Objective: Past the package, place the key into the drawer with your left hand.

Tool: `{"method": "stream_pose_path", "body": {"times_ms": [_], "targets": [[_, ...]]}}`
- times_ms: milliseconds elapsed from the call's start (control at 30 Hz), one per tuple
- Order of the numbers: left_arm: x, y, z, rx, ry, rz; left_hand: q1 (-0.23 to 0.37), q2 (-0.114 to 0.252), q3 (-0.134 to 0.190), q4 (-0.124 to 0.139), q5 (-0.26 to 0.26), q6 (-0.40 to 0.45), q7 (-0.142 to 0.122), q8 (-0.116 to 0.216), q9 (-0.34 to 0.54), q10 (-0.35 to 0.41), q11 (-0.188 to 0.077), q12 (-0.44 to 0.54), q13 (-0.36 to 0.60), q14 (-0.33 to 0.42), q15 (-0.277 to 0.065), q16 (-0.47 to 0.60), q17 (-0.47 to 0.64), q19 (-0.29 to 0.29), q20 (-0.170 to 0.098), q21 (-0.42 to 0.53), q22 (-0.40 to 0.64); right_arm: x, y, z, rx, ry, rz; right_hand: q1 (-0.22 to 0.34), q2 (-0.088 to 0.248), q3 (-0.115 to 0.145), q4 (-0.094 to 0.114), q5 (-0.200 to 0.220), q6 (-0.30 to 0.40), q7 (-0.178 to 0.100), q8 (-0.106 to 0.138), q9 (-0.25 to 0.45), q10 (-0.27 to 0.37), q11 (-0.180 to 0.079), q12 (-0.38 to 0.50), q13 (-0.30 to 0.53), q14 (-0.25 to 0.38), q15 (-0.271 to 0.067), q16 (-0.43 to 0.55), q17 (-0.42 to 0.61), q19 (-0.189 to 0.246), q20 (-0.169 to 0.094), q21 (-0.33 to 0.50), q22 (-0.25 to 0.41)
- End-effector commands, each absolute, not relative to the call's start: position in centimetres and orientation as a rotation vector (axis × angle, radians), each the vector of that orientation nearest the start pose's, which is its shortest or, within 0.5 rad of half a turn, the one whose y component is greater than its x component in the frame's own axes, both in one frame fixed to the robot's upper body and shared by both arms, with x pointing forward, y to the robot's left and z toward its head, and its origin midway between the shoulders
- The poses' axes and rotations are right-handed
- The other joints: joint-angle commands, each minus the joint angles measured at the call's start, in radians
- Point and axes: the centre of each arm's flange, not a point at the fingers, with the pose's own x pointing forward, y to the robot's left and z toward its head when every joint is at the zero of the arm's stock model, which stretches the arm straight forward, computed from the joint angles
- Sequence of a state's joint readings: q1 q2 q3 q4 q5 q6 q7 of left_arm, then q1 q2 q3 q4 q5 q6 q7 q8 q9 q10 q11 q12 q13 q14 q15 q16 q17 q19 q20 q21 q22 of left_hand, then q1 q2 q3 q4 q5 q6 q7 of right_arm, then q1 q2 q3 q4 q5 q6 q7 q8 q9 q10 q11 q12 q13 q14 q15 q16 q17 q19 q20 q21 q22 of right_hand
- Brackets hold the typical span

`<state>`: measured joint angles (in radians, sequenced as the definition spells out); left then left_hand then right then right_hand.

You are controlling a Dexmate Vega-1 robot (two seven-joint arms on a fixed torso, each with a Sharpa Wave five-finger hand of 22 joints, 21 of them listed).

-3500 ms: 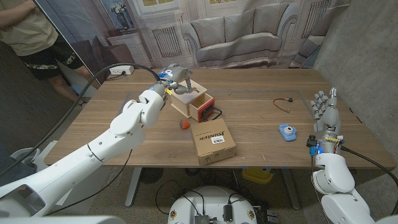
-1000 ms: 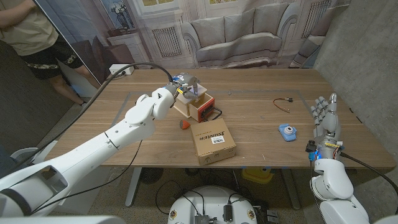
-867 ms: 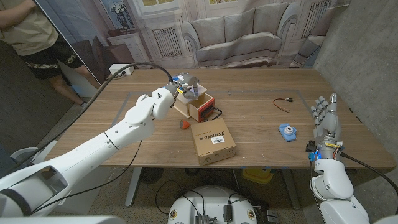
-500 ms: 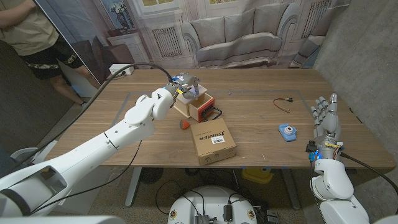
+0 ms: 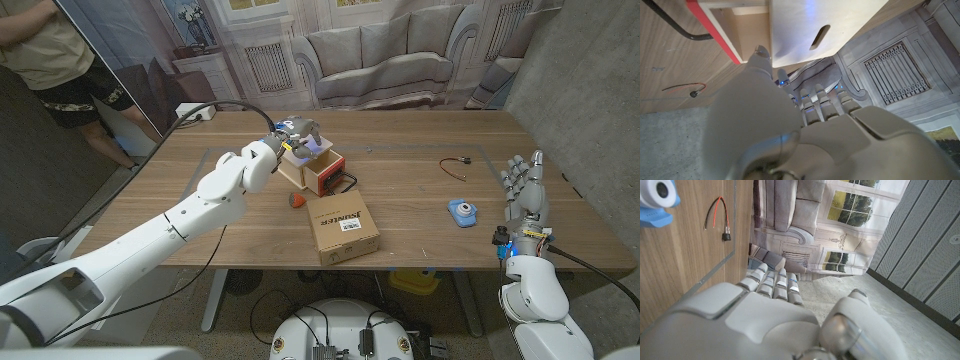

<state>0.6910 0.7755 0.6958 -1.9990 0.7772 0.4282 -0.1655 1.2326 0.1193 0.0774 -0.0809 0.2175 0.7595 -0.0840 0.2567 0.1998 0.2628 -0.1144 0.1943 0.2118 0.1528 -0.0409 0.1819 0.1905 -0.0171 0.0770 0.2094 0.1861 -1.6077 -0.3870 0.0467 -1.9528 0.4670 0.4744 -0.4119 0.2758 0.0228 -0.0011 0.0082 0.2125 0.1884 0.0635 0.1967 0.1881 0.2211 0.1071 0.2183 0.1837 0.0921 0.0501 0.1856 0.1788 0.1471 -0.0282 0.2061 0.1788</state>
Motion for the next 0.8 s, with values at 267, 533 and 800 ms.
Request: {"method": "stream_pose_path", "body": {"times_ms": [267, 533, 800], "targets": [[54.6, 16.5, 7.7, 1.551, -0.673, 0.087, -0.013, -0.002, -0.005, 0.008, 0.003, -0.039, 0.002, -0.022, 0.003, -0.015, 0.005, 0.001, 0.001, -0.013, -0.021, 0.004, 0.002, -0.012, 0.004, -0.001, 0.003, 44.2, -35.8, -12.5, 0.264, -0.775, -0.291, 0.000, 0.008, -0.008, -0.002, 0.005, 0.008, -0.007, 0.001, 0.002, 0.007, 0.002, 0.002, 0.006, 0.005, 0.004, 0.001, 0.005, 0.005, 0.005, -0.006, 0.005], [54.1, 16.8, 8.4, 1.536, -0.679, 0.083, -0.029, -0.005, -0.011, 0.016, 0.004, -0.049, 0.016, -0.029, 0.003, -0.015, 0.012, 0.006, 0.000, -0.011, -0.016, 0.008, 0.002, -0.015, 0.004, -0.001, 0.003, 43.9, -35.8, -12.7, 0.267, -0.778, -0.296, 0.001, 0.008, -0.008, -0.002, 0.005, 0.008, -0.007, 0.001, 0.002, 0.007, 0.002, 0.002, 0.006, 0.005, 0.003, 0.001, 0.005, 0.004, 0.005, -0.006, 0.005], [53.8, 17.0, 9.0, 1.530, -0.682, 0.086, -0.059, -0.005, -0.022, 0.033, 0.005, -0.085, 0.031, -0.048, 0.001, -0.016, 0.014, 0.009, -0.001, -0.015, -0.013, 0.009, 0.002, -0.017, 0.001, -0.001, 0.003, 43.9, -35.7, -12.9, 0.272, -0.778, -0.296, 0.001, 0.009, -0.009, -0.003, 0.005, 0.008, -0.007, 0.001, 0.002, 0.006, 0.001, 0.002, 0.006, 0.006, 0.004, 0.001, 0.005, 0.004, 0.006, -0.006, 0.005]]}}
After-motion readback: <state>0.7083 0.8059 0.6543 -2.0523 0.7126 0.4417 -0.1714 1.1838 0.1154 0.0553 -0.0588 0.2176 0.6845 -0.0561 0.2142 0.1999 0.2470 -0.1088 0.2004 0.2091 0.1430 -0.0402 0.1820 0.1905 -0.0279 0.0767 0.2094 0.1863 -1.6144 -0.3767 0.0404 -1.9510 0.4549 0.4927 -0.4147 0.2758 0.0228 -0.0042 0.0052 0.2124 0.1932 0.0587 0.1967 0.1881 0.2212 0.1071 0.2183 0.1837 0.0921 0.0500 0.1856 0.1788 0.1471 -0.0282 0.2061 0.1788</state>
